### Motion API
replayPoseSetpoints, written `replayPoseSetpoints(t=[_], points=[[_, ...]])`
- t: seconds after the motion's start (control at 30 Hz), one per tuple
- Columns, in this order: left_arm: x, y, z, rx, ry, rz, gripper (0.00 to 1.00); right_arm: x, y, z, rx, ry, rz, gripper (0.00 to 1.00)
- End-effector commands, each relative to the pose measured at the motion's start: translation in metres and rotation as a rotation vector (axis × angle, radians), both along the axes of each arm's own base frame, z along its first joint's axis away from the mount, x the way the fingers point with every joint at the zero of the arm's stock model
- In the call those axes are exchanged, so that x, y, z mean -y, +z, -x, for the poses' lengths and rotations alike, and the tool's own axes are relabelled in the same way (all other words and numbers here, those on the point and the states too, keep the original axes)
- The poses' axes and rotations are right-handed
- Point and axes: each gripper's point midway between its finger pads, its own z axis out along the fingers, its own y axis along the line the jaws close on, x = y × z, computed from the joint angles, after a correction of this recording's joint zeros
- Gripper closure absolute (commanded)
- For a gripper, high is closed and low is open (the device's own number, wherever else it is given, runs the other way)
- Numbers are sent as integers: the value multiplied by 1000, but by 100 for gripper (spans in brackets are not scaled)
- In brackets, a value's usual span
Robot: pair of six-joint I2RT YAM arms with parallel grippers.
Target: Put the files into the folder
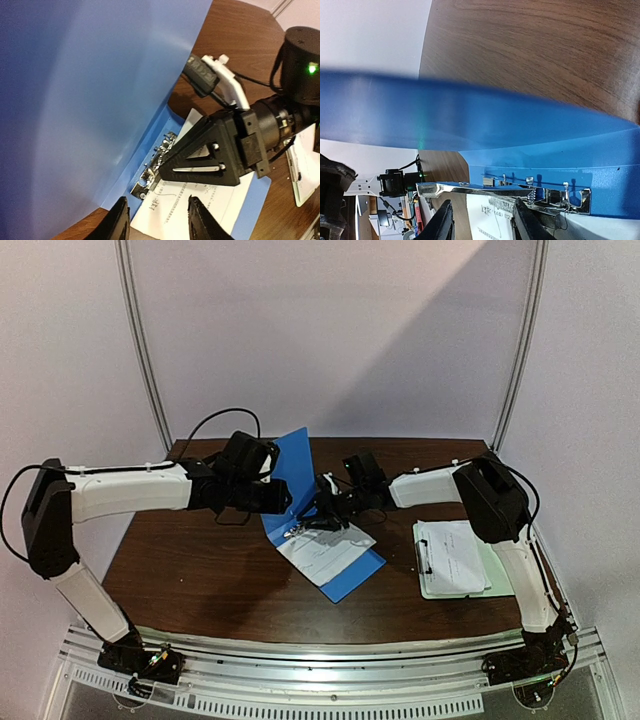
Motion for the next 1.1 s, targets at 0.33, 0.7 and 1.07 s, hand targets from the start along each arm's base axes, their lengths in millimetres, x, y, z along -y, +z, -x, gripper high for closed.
replayPoseSetpoints(t=[0.33, 0.7, 1.07], points=[[-15, -35, -20, -64, 140, -115, 46, 10, 22, 7, 65, 14, 44, 61], [-3, -39, -29, -59, 140, -103, 36, 17, 20, 6, 83, 0, 75, 61], [-2, -41, -35, -52, 162, -99, 45, 21, 8, -16, 109, -89, 106, 66]])
